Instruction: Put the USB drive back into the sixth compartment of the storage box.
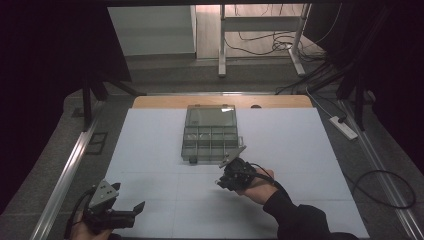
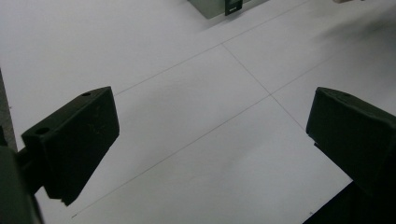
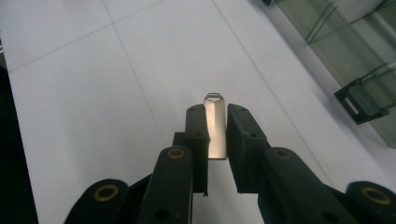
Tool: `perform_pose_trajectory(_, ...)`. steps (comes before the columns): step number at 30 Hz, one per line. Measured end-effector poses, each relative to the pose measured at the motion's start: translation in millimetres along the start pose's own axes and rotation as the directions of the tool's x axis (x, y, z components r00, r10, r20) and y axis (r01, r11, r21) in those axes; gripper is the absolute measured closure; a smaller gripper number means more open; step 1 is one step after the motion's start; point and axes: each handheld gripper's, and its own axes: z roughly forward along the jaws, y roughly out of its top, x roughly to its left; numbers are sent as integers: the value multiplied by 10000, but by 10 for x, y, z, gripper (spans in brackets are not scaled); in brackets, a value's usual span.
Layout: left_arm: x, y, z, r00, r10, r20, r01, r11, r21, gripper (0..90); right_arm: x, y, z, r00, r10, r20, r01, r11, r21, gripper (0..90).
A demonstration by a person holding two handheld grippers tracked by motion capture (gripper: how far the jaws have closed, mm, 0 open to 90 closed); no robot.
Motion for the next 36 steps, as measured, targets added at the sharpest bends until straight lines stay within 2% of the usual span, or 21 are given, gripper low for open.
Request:
perform_pose_trajectory(21, 7, 0, 1, 10000, -30, 27, 31, 10000, -27, 28, -156, 187, -55, 9984, 516, 211, -494, 9944, -936, 787)
perform_pose_trajectory(36, 9, 0, 2, 10000, -35, 45, 35, 10000, -44, 28, -320, 351, -21, 9946, 819, 636, -726, 9878, -1376, 786)
